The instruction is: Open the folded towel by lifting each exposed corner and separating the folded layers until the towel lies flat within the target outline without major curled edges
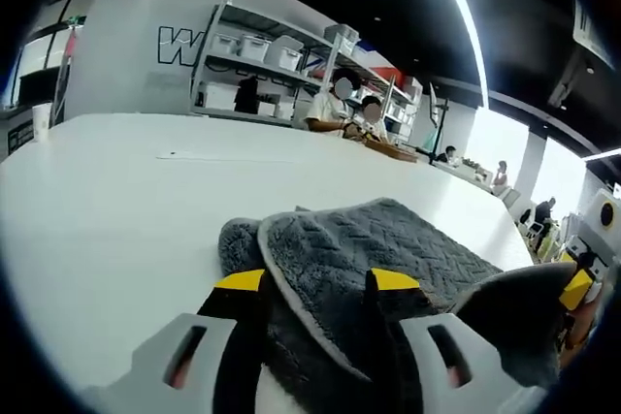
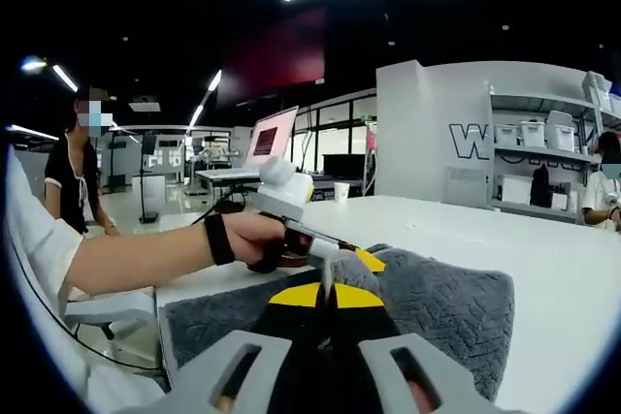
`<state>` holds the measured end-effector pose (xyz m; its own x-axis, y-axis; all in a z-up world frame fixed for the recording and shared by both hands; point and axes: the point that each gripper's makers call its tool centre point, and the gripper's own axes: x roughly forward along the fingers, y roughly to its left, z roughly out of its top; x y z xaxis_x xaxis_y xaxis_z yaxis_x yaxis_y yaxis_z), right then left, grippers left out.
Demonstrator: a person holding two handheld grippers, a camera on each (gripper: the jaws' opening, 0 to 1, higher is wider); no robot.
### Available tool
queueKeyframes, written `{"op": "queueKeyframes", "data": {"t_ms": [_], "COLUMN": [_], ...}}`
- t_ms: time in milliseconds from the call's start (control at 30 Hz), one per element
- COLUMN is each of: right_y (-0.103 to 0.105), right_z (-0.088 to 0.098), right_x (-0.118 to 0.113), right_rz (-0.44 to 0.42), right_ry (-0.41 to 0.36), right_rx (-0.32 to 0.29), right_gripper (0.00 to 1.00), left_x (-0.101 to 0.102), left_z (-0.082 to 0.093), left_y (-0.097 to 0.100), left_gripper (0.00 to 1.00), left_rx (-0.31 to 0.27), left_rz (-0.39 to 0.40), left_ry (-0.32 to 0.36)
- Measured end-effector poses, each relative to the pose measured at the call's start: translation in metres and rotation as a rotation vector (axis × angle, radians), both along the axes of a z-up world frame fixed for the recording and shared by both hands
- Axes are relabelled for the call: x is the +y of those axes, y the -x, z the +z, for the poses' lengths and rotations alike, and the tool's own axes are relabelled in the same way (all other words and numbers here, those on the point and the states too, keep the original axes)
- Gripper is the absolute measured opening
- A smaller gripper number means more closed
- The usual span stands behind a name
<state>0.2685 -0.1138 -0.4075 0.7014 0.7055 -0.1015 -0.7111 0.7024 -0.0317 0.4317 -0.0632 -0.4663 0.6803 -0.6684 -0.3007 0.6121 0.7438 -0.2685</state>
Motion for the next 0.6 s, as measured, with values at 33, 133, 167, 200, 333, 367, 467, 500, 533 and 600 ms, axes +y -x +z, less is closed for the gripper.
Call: {"op": "queueKeyframes", "data": {"t_ms": [33,133,167,200,333,367,467,500,533,600], "right_y": [0.001,0.003,0.004,0.006,0.008,0.008,0.009,0.009,0.010,0.010], "right_z": [0.001,0.000,0.000,0.001,0.003,0.003,0.002,0.001,0.002,0.003], "right_x": [0.001,0.003,0.004,0.005,0.005,0.005,0.006,0.006,0.007,0.008], "right_rz": [0.008,0.015,0.021,0.028,0.030,0.030,0.033,0.037,0.039,0.041], "right_ry": [-0.004,0.000,0.001,-0.001,-0.005,-0.002,-0.005,-0.005,-0.002,0.000], "right_rx": [-0.004,-0.007,-0.008,-0.010,-0.024,-0.023,-0.021,-0.021,-0.023,-0.027], "right_gripper": [0.00,0.00,0.00,0.00,0.00,0.00,0.00,0.00,0.00,0.00], "left_x": [0.000,0.000,0.000,0.000,0.002,0.002,-0.003,-0.005,-0.006,-0.008], "left_z": [0.000,0.001,0.001,0.002,0.003,0.003,0.004,0.004,0.004,0.003], "left_y": [-0.001,-0.006,-0.007,-0.010,-0.018,-0.020,-0.018,-0.018,-0.016,-0.013], "left_gripper": [0.36,0.38,0.38,0.38,0.34,0.34,0.35,0.35,0.34,0.34], "left_rx": [-0.001,0.000,-0.001,0.001,0.021,0.024,0.036,0.035,0.033,0.027], "left_rz": [0.003,0.013,0.013,0.017,0.042,0.042,0.035,0.033,0.031,0.026], "left_ry": [0.000,0.021,0.024,0.031,0.071,0.077,0.100,0.099,0.095,0.089]}}
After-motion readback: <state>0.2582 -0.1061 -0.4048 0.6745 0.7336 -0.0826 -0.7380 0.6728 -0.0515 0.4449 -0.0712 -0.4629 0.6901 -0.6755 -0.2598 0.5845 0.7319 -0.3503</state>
